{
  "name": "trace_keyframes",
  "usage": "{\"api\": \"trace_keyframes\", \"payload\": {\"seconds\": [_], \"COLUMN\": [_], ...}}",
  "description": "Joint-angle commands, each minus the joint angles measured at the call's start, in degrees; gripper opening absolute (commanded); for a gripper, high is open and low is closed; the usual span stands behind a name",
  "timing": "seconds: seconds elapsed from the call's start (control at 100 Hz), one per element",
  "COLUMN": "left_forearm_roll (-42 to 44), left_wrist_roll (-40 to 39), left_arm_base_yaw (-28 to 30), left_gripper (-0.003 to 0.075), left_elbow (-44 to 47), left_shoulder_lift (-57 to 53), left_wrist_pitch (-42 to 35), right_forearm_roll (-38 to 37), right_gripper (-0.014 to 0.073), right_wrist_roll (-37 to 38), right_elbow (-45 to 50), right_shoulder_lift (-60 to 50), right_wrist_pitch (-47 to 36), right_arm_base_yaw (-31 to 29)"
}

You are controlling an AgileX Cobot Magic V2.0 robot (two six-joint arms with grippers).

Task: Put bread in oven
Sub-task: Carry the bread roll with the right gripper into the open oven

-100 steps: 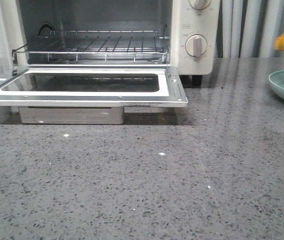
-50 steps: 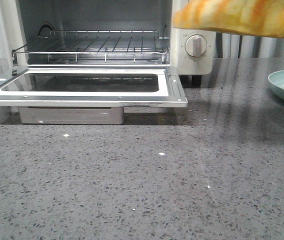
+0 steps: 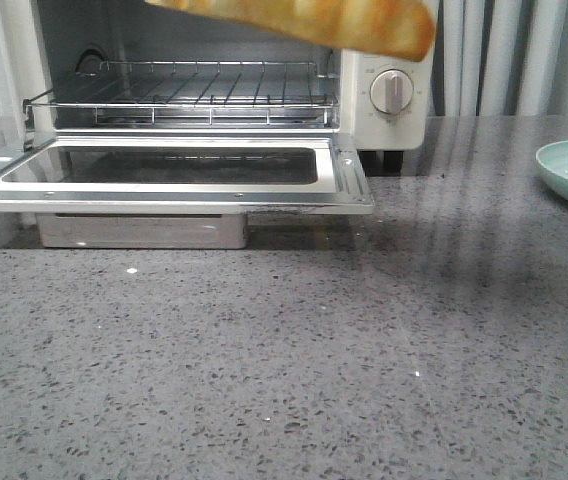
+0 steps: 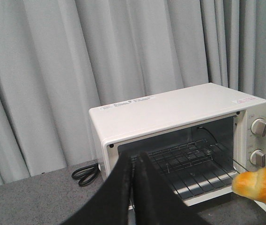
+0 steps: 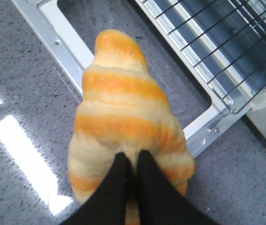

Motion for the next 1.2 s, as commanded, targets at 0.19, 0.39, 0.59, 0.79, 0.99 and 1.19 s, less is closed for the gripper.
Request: {"api": "trace_keyframes", "payload": {"seconds": [0.19,0.39,0.59,0.79,0.99,1.19], "left_forearm_roll": [-0.2,-0.2,-0.2,-0.2,-0.3,-0.3], "left_wrist_roll": [-0.5,-0.5,-0.5,-0.5,-0.5,-0.5], "left_arm_base_yaw": [0.1,0.1,0.1,0.1,0.1,0.1], "left_gripper": [-0.0022,-0.0022,-0.0022,-0.0022,-0.0022,-0.0021], "left_elbow": [-1.8,-1.8,-1.8,-1.8,-1.8,-1.8], "left_shoulder_lift": [0.3,0.3,0.3,0.3,0.3,0.3], "left_wrist_pitch": [-3.7,-3.7,-3.7,-3.7,-3.2,-2.7], "right_forearm_roll": [-9.8,-14.1,-19.8,-22.2,-22.4,-24.5], "right_gripper": [-0.0075,-0.0075,-0.0075,-0.0075,-0.0075,-0.0075], "right_wrist_roll": [-0.9,-0.9,-0.9,-0.7,-0.7,-0.7], "right_elbow": [-2.0,-2.0,-2.2,-5.7,-9.6,-9.8], "right_shoulder_lift": [2.8,6.2,8.9,12.2,15.2,16.8], "right_wrist_pitch": [-14.7,-20.7,-24.9,-25.5,-25.7,-28.1], "right_arm_base_yaw": [0.0,0.0,0.0,-0.6,-2.4,-3.9]}}
